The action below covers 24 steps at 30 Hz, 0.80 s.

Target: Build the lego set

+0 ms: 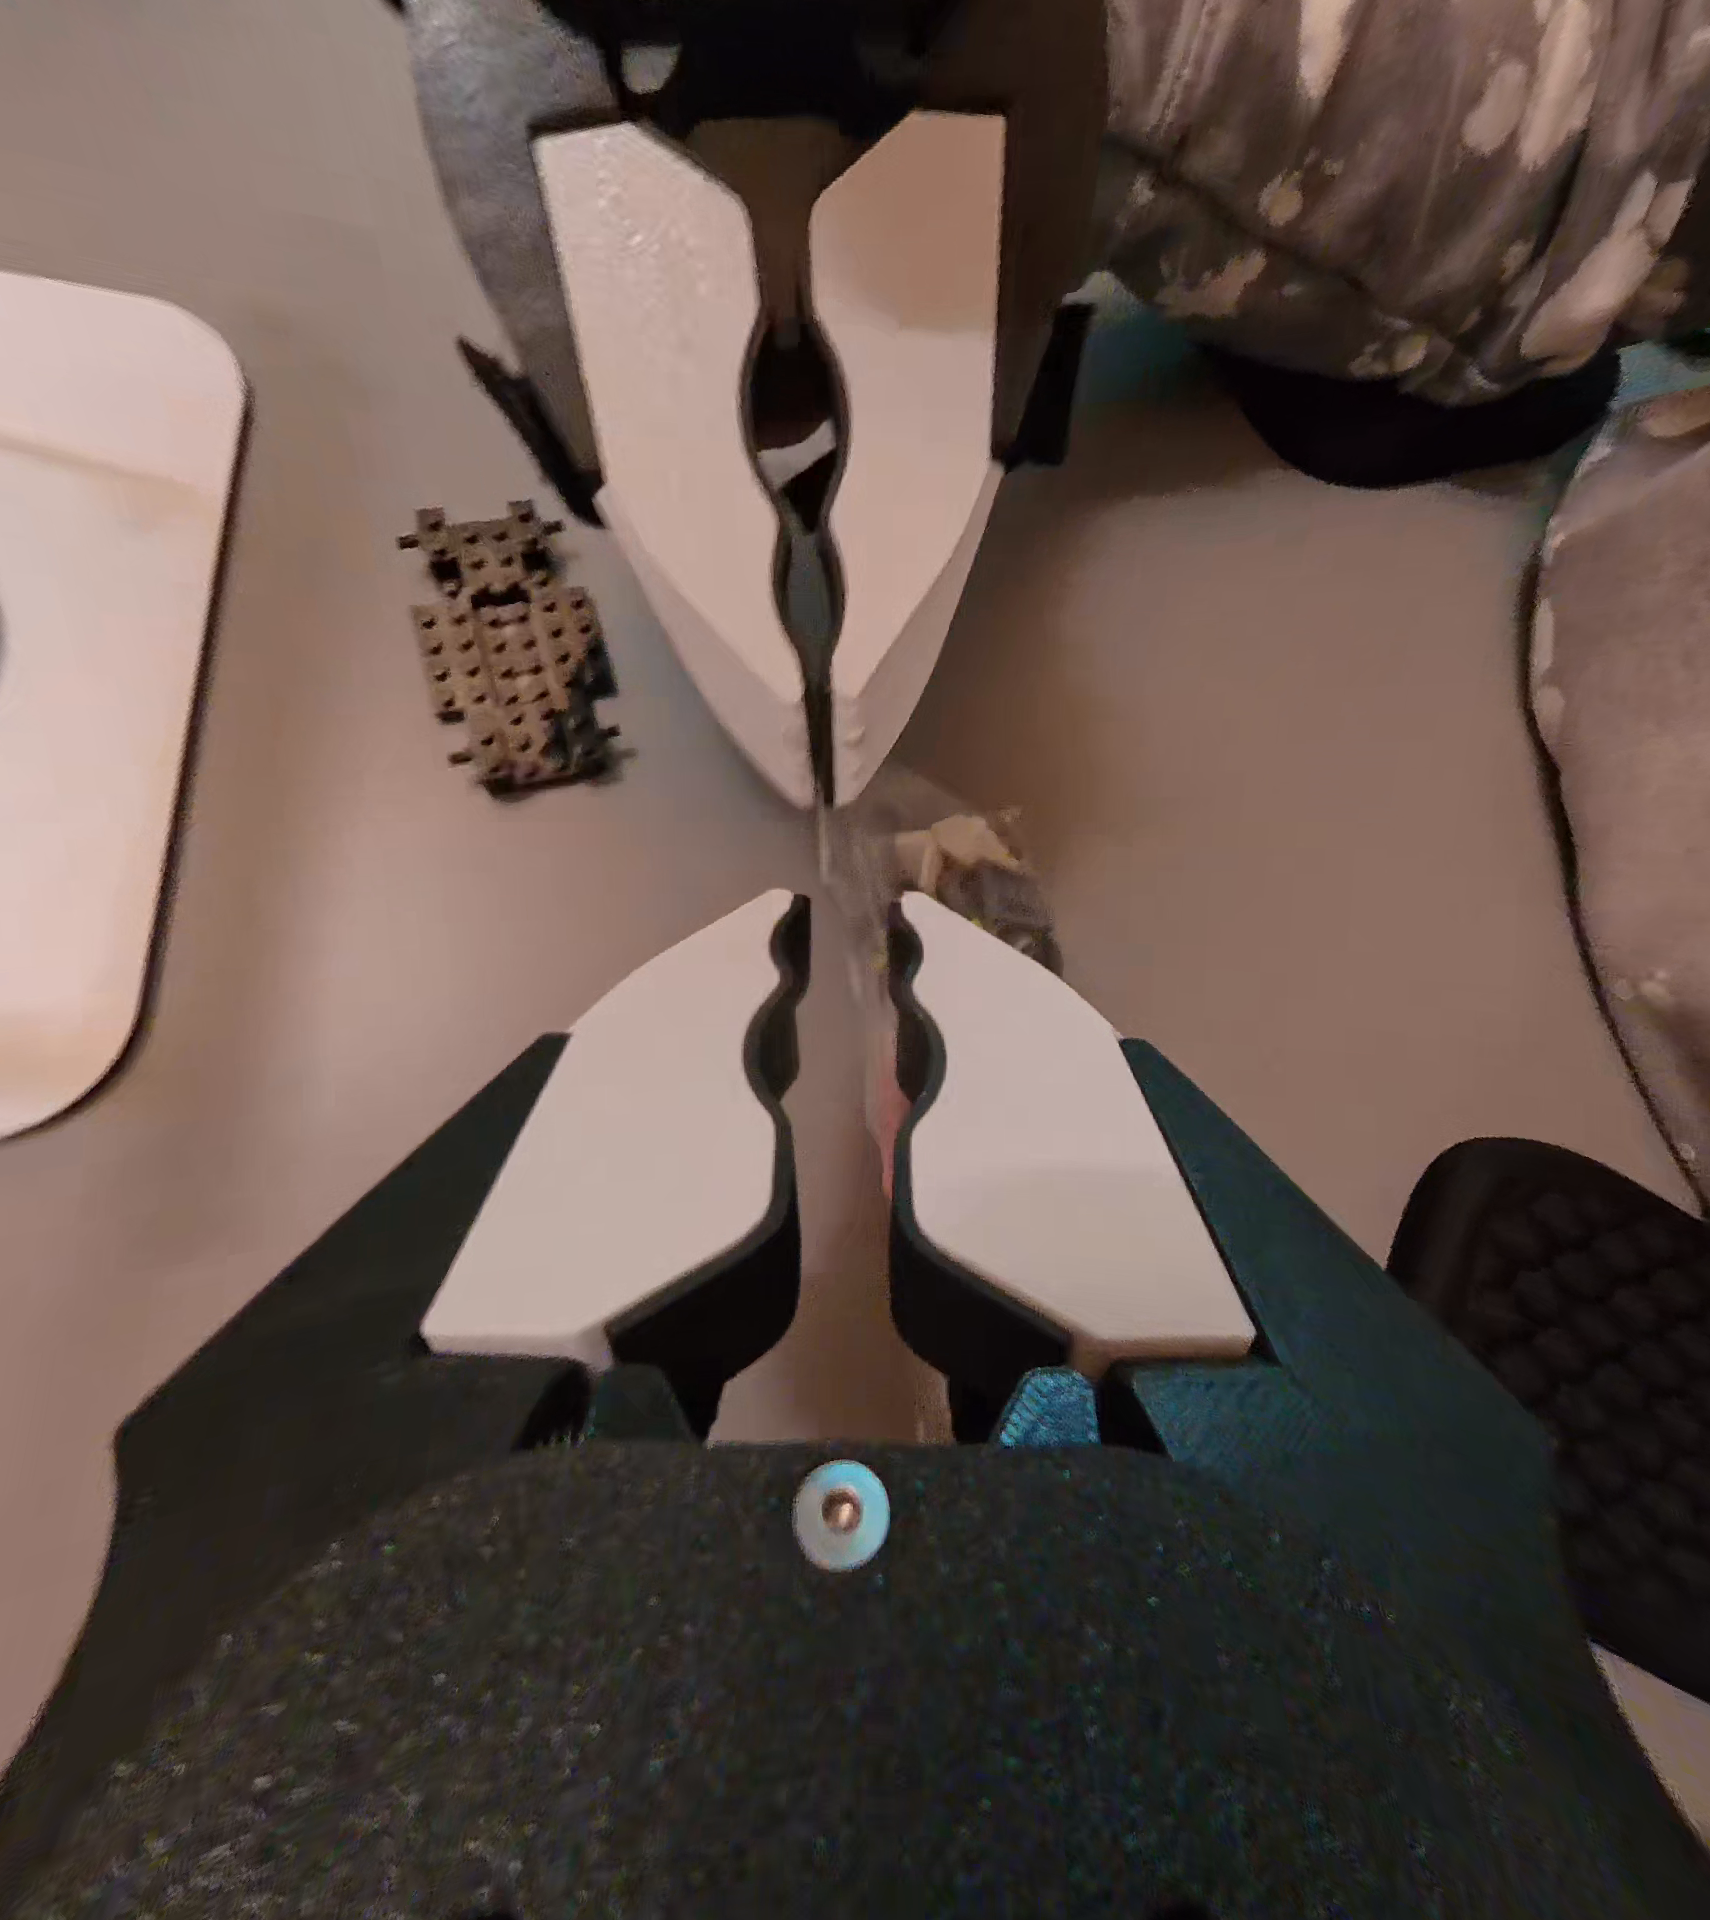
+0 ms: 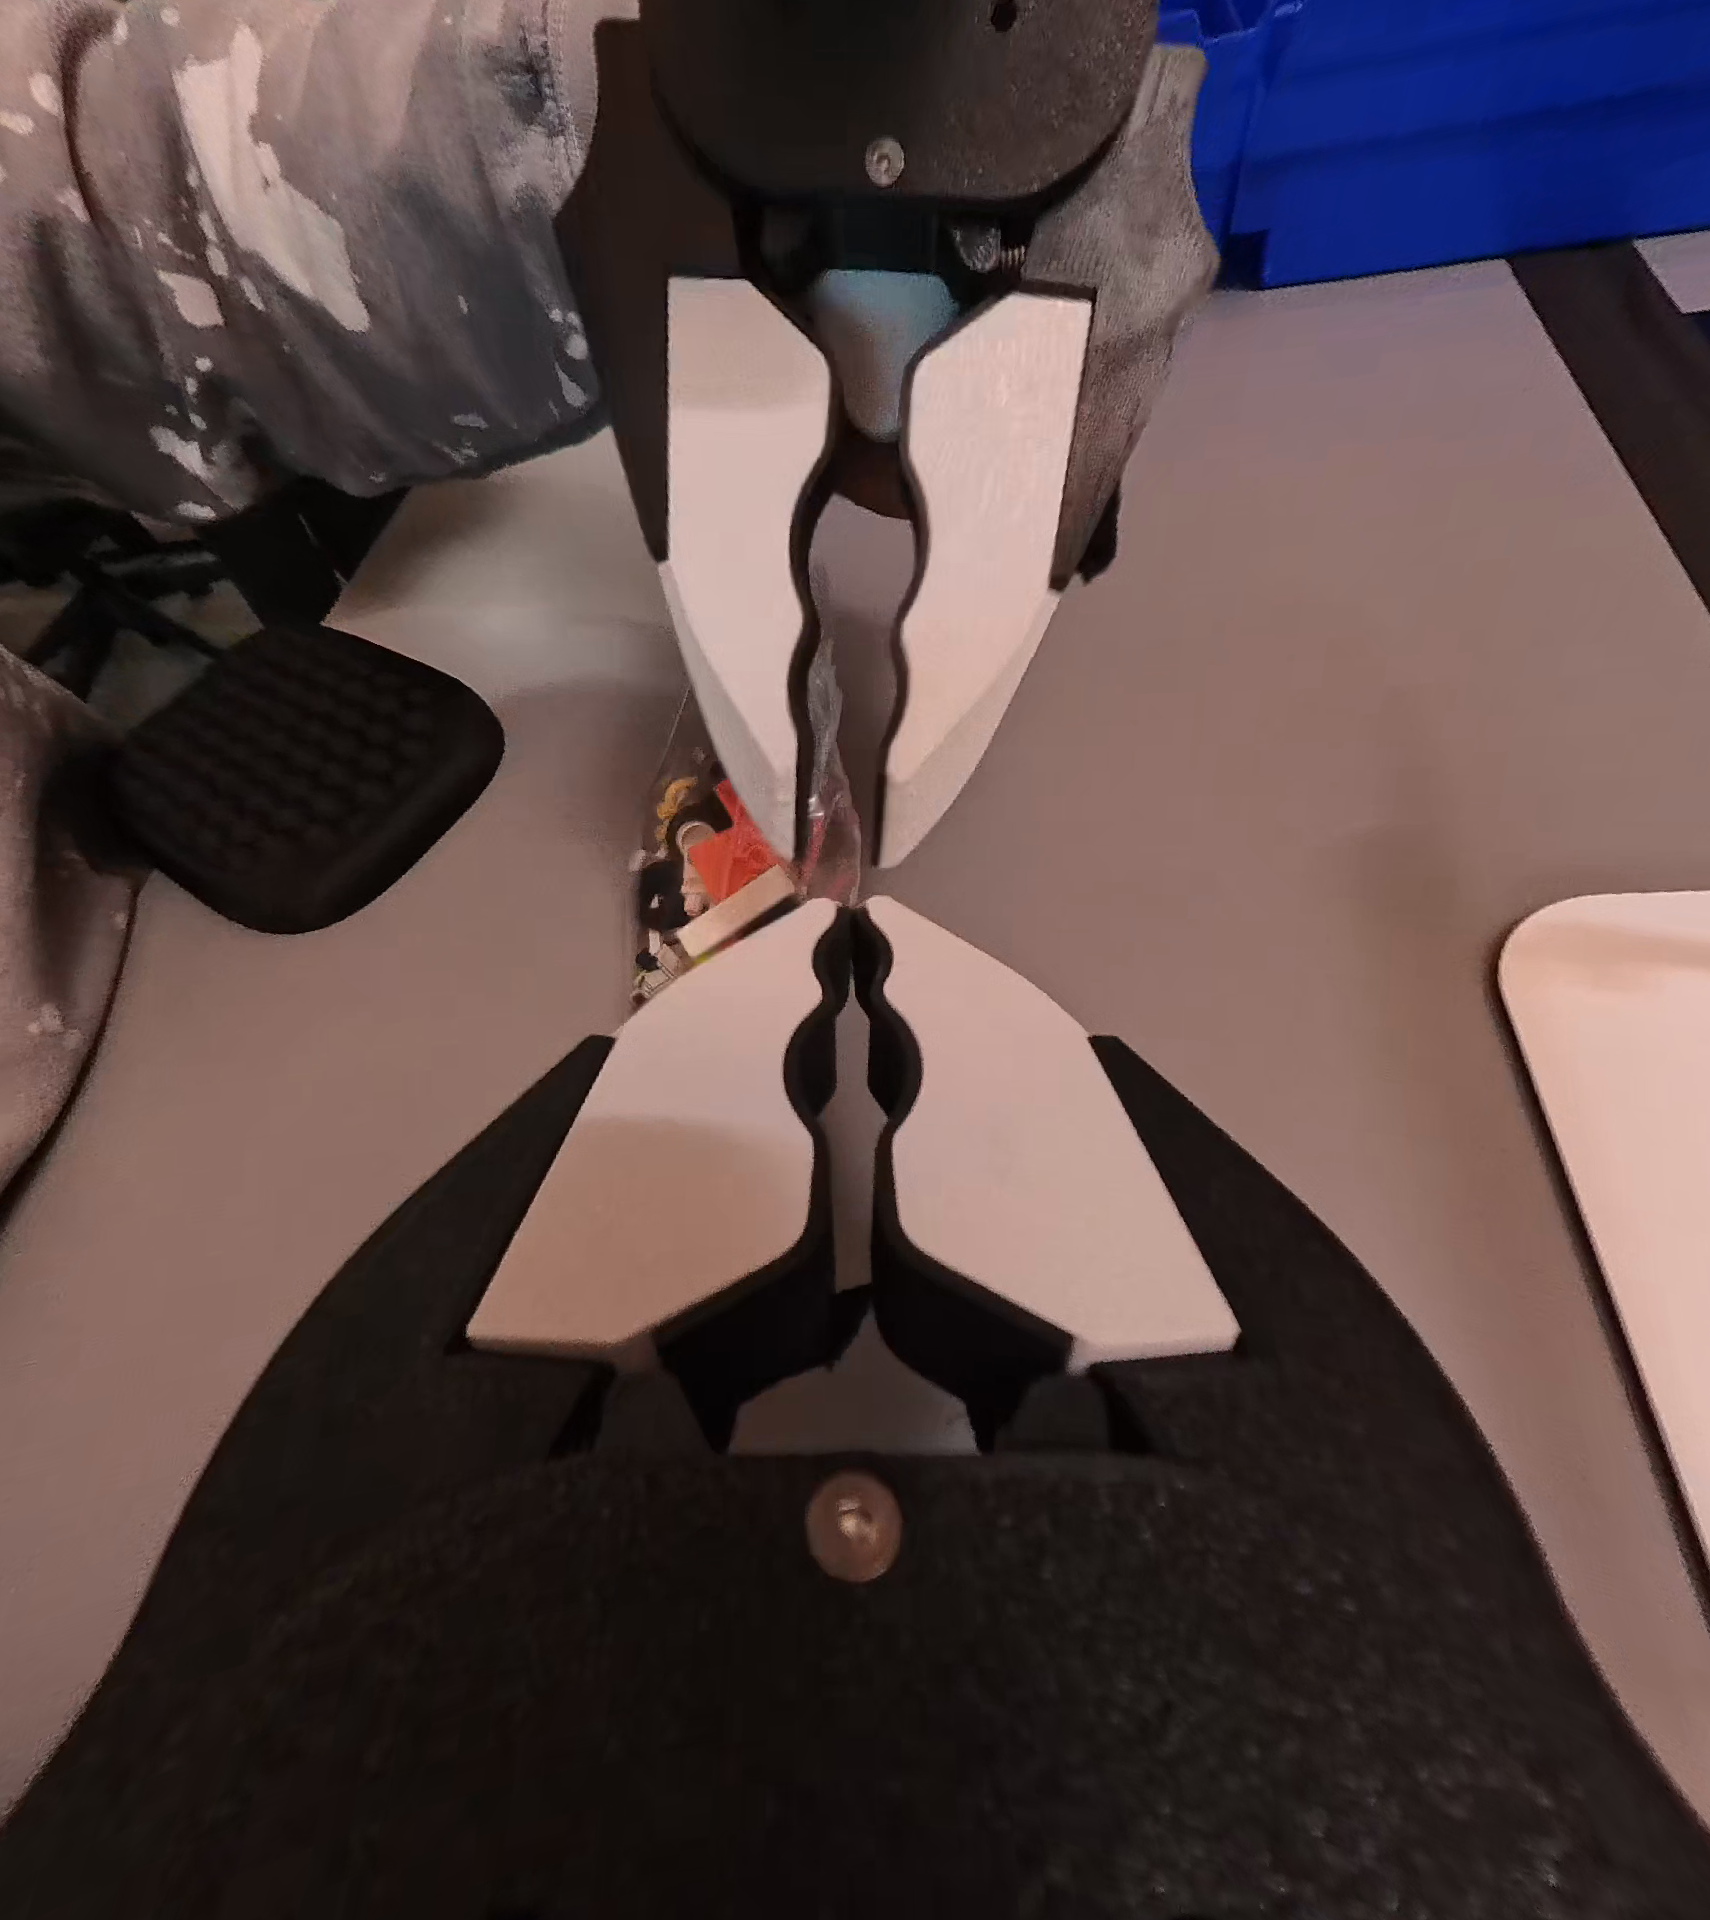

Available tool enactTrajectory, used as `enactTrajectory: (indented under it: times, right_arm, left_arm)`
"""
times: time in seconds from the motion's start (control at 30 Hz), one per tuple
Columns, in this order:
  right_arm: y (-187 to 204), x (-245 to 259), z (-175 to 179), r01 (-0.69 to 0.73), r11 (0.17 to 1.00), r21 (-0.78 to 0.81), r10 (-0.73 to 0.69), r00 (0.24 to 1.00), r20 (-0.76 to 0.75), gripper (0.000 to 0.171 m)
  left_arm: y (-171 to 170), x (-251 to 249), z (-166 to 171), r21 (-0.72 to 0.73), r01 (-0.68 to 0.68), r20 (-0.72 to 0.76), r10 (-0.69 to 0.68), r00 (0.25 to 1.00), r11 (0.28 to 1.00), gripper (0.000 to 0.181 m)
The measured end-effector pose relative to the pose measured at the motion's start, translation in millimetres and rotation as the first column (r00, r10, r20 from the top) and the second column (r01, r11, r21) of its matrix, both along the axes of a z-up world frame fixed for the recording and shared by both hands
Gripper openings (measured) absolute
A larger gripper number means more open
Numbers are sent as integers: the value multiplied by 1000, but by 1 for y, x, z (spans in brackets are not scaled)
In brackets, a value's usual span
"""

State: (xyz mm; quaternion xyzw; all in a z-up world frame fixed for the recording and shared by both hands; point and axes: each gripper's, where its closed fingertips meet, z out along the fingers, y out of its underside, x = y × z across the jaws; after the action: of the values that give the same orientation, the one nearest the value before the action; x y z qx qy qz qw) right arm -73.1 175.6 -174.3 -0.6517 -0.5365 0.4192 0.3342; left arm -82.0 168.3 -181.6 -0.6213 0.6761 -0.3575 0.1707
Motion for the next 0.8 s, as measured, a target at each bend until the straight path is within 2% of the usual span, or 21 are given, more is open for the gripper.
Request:
enactTrajectory:
  times: [0.13,0.37,0.47,0.57,0.8]
  right_arm:
    - [-4,-1,0,-19,1000,5,19,1000,9,0]
    - [-10,0,-3,-39,999,30,36,997,72,0]
    - [-12,-3,0,-37,997,68,29,993,114,6]
    - [-14,-4,1,-45,992,114,27,988,155,1]
    - [-10,-7,4,-27,984,178,0,989,149,0]
  left_arm:
    - [-5,11,-4,-4,36,-38,-36,999,999,0]
    - [-11,10,-7,-33,53,-86,-56,995,998,0]
    - [-15,9,-6,-23,72,-103,-74,992,997,0]
    - [-16,8,-5,-11,85,-110,-85,990,996,0]
    - [-9,5,2,-28,22,-26,-22,999,999,3]
